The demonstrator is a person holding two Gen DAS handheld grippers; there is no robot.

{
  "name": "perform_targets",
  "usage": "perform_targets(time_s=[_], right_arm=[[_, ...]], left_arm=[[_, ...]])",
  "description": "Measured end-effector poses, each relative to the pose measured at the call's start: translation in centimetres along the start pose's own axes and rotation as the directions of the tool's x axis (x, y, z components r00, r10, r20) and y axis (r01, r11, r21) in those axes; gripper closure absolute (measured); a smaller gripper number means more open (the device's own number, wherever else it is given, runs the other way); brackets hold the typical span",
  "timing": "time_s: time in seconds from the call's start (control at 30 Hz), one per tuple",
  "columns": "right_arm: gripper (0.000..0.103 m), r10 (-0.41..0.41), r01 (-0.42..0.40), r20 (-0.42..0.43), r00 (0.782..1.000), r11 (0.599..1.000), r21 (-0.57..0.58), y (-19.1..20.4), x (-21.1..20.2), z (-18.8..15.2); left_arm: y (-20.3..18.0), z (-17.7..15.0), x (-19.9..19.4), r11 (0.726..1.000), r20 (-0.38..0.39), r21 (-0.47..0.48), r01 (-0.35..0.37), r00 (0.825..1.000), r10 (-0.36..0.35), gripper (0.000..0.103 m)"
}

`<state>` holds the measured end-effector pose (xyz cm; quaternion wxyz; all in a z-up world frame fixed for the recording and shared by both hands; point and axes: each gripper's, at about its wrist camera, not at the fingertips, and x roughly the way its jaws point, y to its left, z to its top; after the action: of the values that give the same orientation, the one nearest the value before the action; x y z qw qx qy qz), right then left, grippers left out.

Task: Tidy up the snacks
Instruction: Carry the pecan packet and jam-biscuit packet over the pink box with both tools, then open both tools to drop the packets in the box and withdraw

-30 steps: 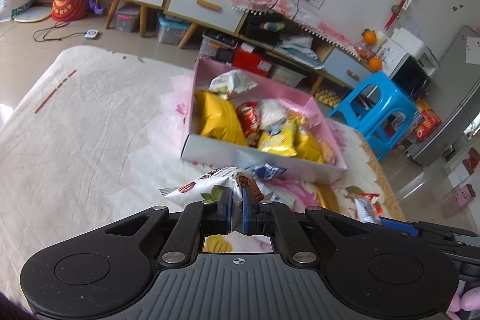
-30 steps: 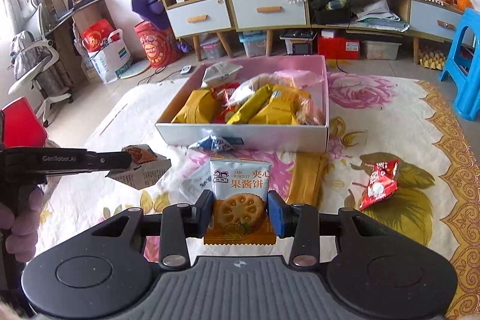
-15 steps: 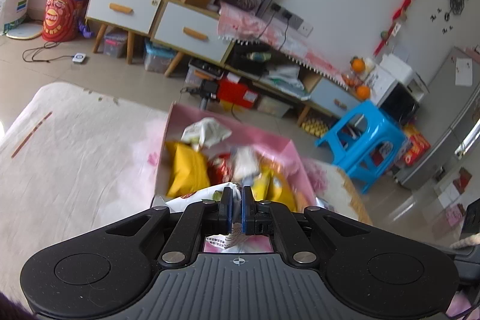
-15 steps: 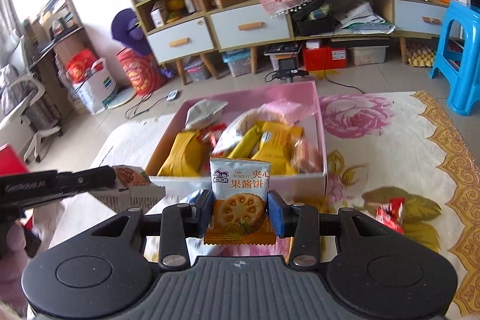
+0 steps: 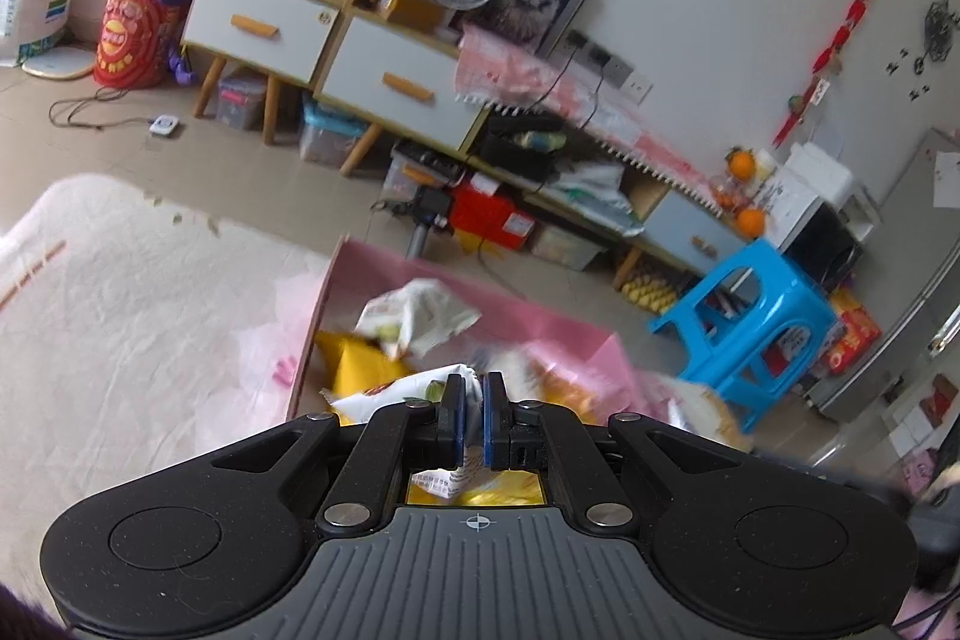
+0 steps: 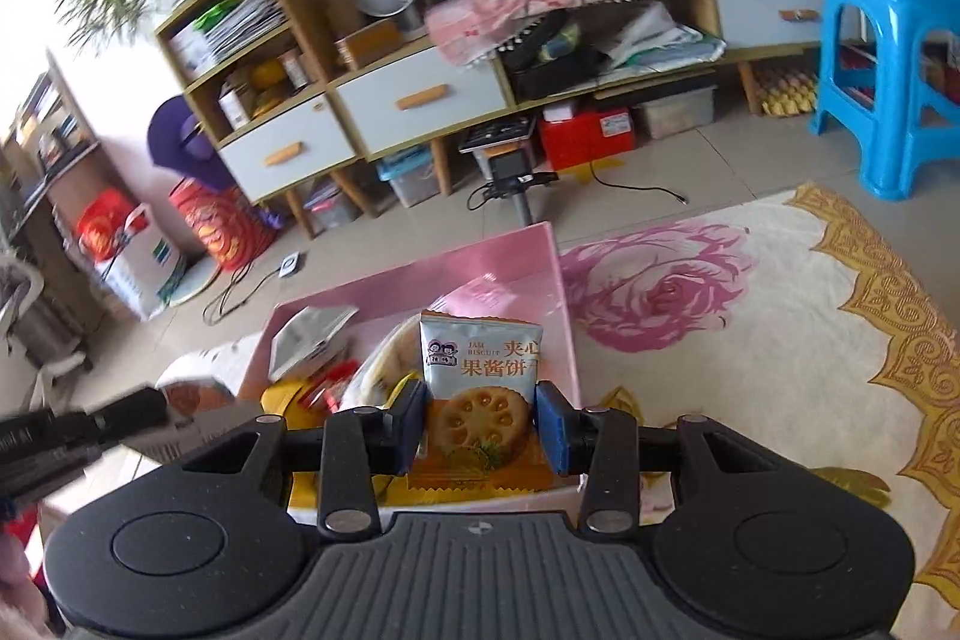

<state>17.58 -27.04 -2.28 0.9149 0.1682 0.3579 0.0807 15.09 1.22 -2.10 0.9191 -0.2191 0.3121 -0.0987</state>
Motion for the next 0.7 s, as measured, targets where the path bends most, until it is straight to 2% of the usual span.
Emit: perform_targets(time_s=[0.1, 0.2, 0.4, 0.47, 0.5, 0.7], right_arm=[[0.072, -0.012, 0.013, -0.015, 1.0, 1.0, 0.029, -0.3, 1.3, -0.4], [0.072, -0.013, 0.014, -0.035, 0.999, 0.999, 0.044, -0.3, 2.3, -0.7], [0.067, -0.012, 0.013, -0.023, 1.0, 0.999, 0.03, 0.1, 2.3, -1.1], [0.067, -0.007, 0.007, -0.015, 1.0, 0.999, 0.043, 0.0, 2.1, -1.0], [0.06, -0.002, 0.002, -0.016, 1.0, 0.999, 0.047, -0.1, 2.0, -1.0], [0.046, 0.007, -0.007, -0.007, 1.0, 0.999, 0.032, 0.1, 1.4, -0.7]], left_arm=[[0.4, -0.6, 0.8, 1.0, -0.006, -0.006, 0.011, 1.0, -0.011, 0.1], [-0.1, -0.7, 1.1, 0.999, -0.007, 0.029, 0.014, 1.0, -0.014, 0.1], [-0.6, -2.2, 2.9, 0.998, -0.09, 0.064, -0.01, 0.996, 0.016, 0.097], [-0.7, -2.5, 2.9, 0.997, -0.086, 0.074, -0.016, 0.996, 0.023, 0.096], [-0.7, -2.5, 2.9, 0.997, -0.089, 0.071, -0.016, 0.996, 0.023, 0.095], [-0.4, -2.1, 2.0, 0.998, -0.111, 0.066, -0.002, 0.994, 0.01, 0.093]])
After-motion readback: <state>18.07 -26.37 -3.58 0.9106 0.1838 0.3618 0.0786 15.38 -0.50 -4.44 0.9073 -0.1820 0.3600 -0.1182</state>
